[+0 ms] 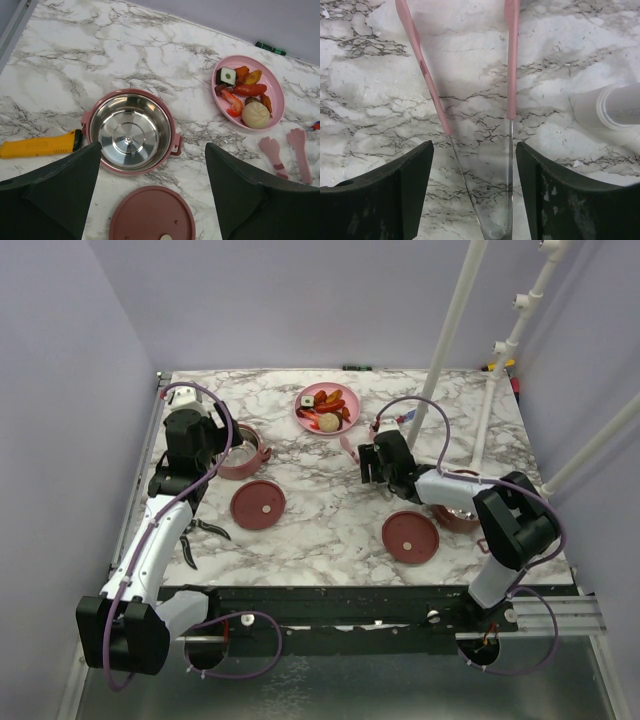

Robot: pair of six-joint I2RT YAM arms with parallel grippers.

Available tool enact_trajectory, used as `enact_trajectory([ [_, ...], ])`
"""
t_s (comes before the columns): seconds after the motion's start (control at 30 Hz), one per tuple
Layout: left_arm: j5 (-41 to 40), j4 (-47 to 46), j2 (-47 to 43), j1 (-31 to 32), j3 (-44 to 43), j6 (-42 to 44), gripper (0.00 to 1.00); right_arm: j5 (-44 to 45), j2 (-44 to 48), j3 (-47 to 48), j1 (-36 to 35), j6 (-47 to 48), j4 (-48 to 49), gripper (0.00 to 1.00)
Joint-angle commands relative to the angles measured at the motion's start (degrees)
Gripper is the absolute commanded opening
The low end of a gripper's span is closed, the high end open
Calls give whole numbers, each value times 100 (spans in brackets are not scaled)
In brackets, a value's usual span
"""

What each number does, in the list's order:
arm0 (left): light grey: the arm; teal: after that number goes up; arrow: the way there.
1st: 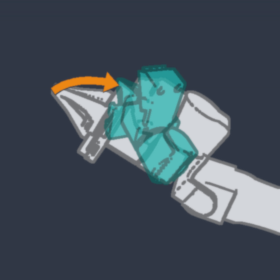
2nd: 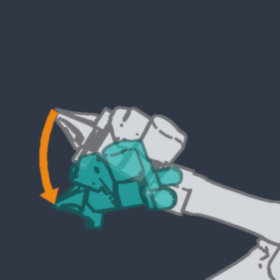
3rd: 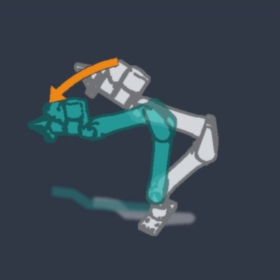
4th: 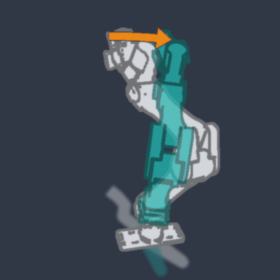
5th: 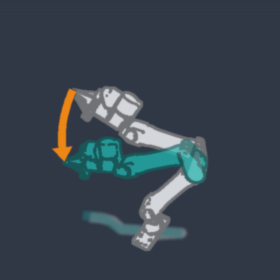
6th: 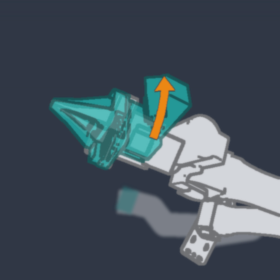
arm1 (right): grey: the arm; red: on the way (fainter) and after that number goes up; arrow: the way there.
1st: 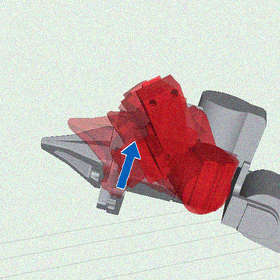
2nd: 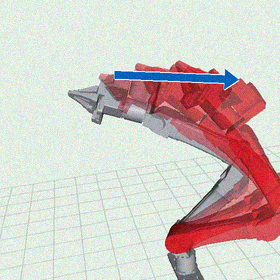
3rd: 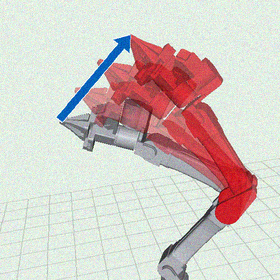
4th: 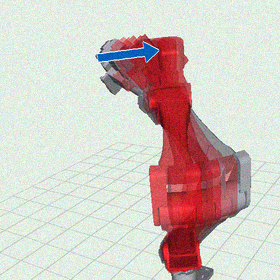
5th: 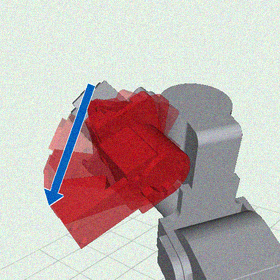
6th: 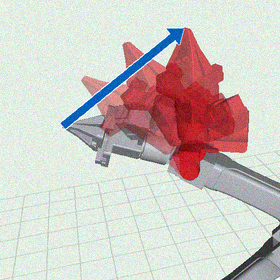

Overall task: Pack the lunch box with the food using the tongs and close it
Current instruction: Pick up the clamp at the center of the board.

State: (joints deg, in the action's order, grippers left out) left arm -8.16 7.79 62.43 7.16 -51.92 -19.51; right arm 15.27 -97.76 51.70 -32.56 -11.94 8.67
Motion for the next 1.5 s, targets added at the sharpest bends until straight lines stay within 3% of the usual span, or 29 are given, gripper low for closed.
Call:
enact_trajectory([
  [0.0,122,-124,-109,25,68,11,86,-9,-188,123,58,102,-227,73],
  [0.47,148,-134,-58,39,73,9,86,-353,-800,268,284,291,306,75],
  [0.9,148,-137,-57,35,75,38,86,-260,-499,-369,277,198,1327,56],
  [1.2,166,-139,-56,44,77,18,86,-449,275,-413,278,207,1061,50],
  [1.47,175,-142,-95,35,80,22,86,-596,436,-256,283,183,632,50],
])
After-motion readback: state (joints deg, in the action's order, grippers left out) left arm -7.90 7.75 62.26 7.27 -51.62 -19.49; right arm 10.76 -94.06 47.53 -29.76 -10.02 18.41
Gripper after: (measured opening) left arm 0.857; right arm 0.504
